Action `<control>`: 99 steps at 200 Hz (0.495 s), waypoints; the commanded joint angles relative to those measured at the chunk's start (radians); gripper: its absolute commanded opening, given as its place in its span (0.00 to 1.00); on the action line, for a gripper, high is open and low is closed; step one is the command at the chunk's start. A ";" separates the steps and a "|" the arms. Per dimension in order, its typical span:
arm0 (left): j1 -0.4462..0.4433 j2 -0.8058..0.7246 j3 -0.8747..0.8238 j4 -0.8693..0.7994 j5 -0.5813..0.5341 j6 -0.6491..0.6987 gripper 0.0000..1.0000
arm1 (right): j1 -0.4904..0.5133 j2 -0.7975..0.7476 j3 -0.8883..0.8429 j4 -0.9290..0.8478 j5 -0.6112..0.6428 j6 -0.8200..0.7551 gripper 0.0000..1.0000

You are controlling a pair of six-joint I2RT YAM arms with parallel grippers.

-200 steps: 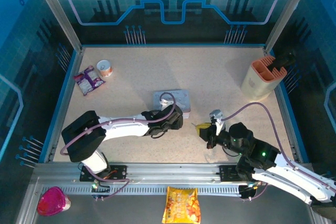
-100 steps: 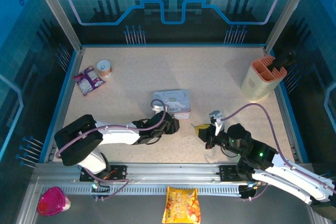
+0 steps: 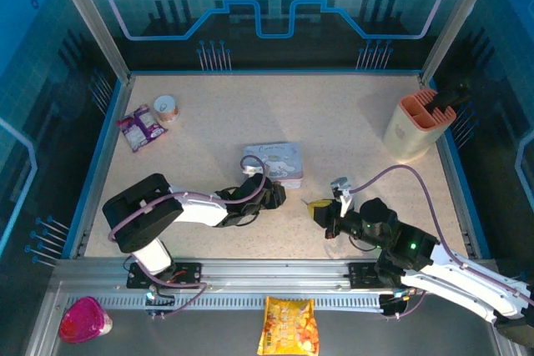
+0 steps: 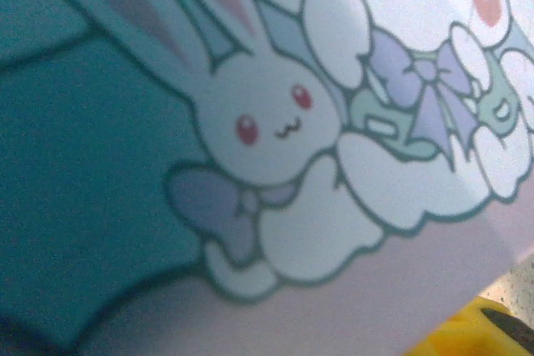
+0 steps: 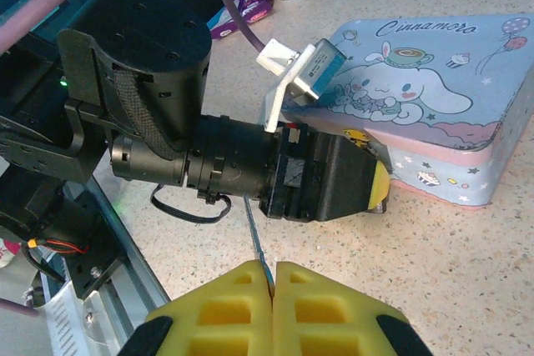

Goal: Unlock a padlock with a key

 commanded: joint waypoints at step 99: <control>0.008 0.016 -0.013 0.079 0.026 -0.013 0.19 | 0.026 -0.009 -0.033 0.021 0.049 0.054 0.00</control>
